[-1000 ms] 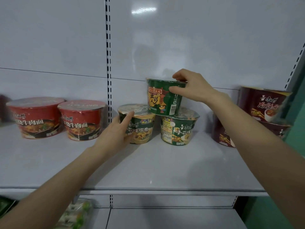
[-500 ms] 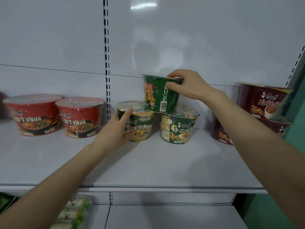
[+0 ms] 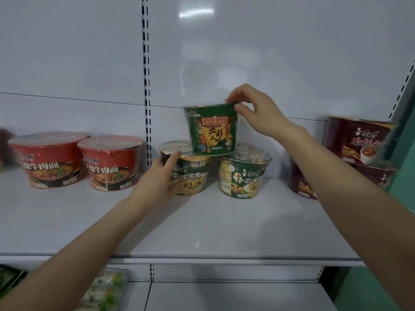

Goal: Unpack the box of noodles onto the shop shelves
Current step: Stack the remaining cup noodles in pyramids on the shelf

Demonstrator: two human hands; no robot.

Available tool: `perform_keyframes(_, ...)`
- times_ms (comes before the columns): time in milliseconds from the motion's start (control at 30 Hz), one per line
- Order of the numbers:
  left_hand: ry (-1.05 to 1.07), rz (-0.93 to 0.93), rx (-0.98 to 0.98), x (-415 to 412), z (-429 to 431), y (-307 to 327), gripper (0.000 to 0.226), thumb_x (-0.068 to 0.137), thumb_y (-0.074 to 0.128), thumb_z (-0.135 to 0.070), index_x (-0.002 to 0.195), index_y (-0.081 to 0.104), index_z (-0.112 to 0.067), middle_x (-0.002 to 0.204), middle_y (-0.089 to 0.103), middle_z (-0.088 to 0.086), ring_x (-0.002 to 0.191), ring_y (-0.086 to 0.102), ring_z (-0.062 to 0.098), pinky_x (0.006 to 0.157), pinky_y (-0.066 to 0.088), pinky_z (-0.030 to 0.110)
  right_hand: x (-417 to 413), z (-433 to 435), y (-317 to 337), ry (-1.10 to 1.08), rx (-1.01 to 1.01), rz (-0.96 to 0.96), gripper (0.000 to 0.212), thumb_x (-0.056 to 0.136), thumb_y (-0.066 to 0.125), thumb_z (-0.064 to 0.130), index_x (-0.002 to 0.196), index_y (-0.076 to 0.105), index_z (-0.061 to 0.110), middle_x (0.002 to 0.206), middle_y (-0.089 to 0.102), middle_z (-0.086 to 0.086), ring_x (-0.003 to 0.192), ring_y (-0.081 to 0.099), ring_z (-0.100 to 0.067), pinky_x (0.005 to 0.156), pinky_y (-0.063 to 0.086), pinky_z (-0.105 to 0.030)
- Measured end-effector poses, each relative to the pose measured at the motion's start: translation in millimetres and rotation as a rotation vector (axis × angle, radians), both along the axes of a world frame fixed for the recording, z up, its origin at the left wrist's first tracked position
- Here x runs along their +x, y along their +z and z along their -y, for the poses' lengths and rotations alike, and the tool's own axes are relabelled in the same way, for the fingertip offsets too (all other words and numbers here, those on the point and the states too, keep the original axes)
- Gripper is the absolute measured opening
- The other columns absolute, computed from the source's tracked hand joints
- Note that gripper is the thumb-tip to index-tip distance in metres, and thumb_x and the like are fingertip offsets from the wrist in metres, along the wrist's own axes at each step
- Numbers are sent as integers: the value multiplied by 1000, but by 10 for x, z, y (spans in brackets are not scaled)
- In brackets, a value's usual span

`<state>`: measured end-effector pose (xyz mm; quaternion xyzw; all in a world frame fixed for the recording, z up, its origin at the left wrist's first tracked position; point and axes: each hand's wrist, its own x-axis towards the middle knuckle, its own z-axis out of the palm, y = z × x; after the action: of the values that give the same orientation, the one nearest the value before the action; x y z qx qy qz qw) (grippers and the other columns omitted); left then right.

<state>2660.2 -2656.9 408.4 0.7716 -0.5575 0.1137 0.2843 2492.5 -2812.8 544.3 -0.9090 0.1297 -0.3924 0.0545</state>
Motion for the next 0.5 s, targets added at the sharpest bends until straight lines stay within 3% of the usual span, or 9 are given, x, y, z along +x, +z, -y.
perform_keyframes(67, 2, 2, 1, 4, 7, -1, 71, 89, 57, -33, 146, 15, -25, 142, 33, 18, 122, 46, 34, 94, 44, 41, -53, 37, -3, -72, 15, -47, 33, 88, 39, -7, 113, 56, 6, 122, 58, -5, 120, 48, -19, 98, 31, -18)
perform_keyframes(133, 8, -1, 0, 6, 12, 0, 71, 89, 56, -33, 146, 14, -25, 142, 33, 18, 122, 46, 34, 93, 44, 41, -60, 28, 12, -111, 59, -90, 37, 87, 39, -5, 115, 57, 10, 129, 55, -3, 127, 42, -18, 100, 27, -20)
perform_keyframes(233, 7, -10, -6, -4, 16, 1, 71, 89, 57, -33, 146, 15, -25, 141, 33, 17, 121, 47, 34, 93, 44, 42, 17, -89, 8, -124, 69, -133, 29, 90, 51, 24, 118, 57, 18, 125, 55, -1, 117, 47, -17, 97, 38, -33)
perform_keyframes(333, 4, -13, -5, 0, 20, 4, 71, 89, 57, -34, 146, 15, -25, 140, 34, 18, 120, 48, 34, 91, 45, 42, 150, -144, -26, -272, -85, -232, 49, 83, 57, 52, 123, 53, 24, 111, 51, -2, 102, 47, -16, 84, 41, -34)
perform_keyframes(500, -2, -19, -16, -4, 12, 1, 70, 89, 56, -34, 146, 15, -25, 140, 34, 17, 118, 49, 32, 90, 46, 42, 106, -44, 35, -57, -29, -174, 25, 89, 58, 17, 112, 61, 8, 107, 60, -2, 98, 50, -14, 78, 38, -22)
